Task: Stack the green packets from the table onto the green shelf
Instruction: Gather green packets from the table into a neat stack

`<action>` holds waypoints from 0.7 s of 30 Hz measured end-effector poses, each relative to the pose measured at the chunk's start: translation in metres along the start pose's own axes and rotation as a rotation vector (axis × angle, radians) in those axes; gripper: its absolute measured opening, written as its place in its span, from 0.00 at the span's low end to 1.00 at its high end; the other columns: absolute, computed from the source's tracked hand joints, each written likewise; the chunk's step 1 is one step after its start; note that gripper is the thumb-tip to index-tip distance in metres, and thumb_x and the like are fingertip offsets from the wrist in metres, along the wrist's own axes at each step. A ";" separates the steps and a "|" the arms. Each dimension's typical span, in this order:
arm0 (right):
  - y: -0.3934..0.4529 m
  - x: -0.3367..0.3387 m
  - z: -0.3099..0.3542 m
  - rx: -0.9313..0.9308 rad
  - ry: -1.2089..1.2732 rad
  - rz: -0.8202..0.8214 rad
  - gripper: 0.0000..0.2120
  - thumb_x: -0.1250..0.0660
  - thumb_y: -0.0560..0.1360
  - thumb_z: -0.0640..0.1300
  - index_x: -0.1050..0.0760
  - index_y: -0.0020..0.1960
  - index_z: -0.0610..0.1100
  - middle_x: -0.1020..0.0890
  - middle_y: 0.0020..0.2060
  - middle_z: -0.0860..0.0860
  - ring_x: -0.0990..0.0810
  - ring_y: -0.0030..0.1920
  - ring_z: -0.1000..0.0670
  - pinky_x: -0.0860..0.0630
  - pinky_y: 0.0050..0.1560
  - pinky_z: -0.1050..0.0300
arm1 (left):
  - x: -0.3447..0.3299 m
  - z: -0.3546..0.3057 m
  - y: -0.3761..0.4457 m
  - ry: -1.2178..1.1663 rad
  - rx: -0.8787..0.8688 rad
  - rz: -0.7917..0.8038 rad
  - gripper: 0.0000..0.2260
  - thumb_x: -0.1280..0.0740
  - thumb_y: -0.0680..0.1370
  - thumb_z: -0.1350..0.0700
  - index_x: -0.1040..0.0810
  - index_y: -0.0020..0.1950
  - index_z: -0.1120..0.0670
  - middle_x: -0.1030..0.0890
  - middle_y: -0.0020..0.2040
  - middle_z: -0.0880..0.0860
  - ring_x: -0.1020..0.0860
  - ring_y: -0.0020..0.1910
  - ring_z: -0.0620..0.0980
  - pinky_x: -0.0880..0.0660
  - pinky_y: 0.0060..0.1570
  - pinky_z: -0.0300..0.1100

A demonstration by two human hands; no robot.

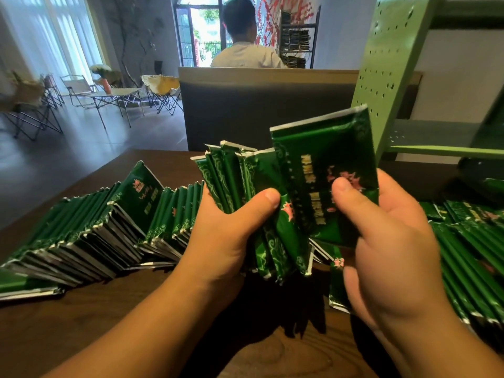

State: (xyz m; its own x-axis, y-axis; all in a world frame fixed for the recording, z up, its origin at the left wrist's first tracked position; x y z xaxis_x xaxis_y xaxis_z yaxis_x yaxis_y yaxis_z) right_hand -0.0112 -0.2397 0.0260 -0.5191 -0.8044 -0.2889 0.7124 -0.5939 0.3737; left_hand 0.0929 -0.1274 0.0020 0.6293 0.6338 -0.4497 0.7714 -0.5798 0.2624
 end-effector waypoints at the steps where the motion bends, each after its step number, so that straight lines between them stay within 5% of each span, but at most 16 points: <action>1: 0.001 0.001 0.000 -0.026 0.060 -0.006 0.09 0.36 0.79 0.39 0.16 0.50 0.45 0.13 0.47 0.43 0.14 0.51 0.41 0.16 0.49 0.40 | 0.000 -0.001 0.000 -0.006 0.013 -0.004 0.24 0.30 0.72 0.59 0.26 0.67 0.62 0.16 0.57 0.65 0.15 0.53 0.63 0.18 0.47 0.55; 8: 0.007 0.004 -0.007 -0.220 0.180 0.018 0.10 0.34 0.70 0.37 0.15 0.47 0.40 0.13 0.45 0.39 0.13 0.45 0.42 0.15 0.43 0.46 | -0.004 0.002 -0.002 -0.038 0.130 0.084 0.17 0.29 0.69 0.59 0.18 0.58 0.57 0.14 0.50 0.61 0.14 0.45 0.58 0.16 0.40 0.52; 11: 0.002 0.006 -0.005 -0.113 -0.129 -0.039 0.08 0.33 0.77 0.39 0.15 0.44 0.44 0.14 0.38 0.40 0.15 0.37 0.43 0.17 0.34 0.41 | -0.004 0.004 -0.004 -0.051 0.150 0.104 0.15 0.29 0.68 0.59 0.17 0.55 0.58 0.13 0.47 0.60 0.13 0.42 0.57 0.17 0.37 0.48; 13: 0.002 0.006 -0.002 -0.021 -0.337 -0.058 0.05 0.31 0.77 0.45 0.16 0.48 0.47 0.14 0.40 0.42 0.15 0.39 0.41 0.18 0.40 0.33 | -0.005 0.005 -0.005 -0.056 0.157 0.121 0.17 0.29 0.68 0.57 0.17 0.55 0.58 0.13 0.47 0.60 0.14 0.42 0.57 0.17 0.38 0.48; 17: 0.003 0.003 -0.004 -0.042 -0.331 -0.005 0.11 0.34 0.79 0.45 0.18 0.54 0.60 0.14 0.49 0.57 0.15 0.51 0.52 0.18 0.52 0.44 | -0.010 0.005 -0.006 -0.039 0.131 0.156 0.16 0.25 0.67 0.59 0.15 0.55 0.56 0.14 0.50 0.60 0.14 0.47 0.58 0.16 0.45 0.53; 21: 0.000 -0.011 -0.012 -0.205 -0.076 0.161 0.15 0.39 0.80 0.37 0.17 0.55 0.52 0.13 0.46 0.48 0.14 0.43 0.49 0.20 0.37 0.54 | -0.011 0.003 -0.007 0.031 0.084 0.131 0.16 0.32 0.72 0.57 0.20 0.58 0.58 0.13 0.47 0.56 0.13 0.45 0.52 0.17 0.39 0.42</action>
State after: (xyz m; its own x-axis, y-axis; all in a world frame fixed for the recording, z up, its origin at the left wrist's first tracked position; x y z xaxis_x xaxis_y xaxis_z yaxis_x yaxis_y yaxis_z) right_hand 0.0005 -0.2306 0.0190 -0.4198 -0.8915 -0.1701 0.8654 -0.4497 0.2211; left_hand 0.0801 -0.1319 0.0025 0.7278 0.5645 -0.3895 0.6725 -0.6987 0.2442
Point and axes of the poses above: each hand's wrist, its own y-axis towards the middle knuckle, its own x-axis out of the back of the hand, z = x × y, the point moved 6 cm from there along y, towards the middle knuckle
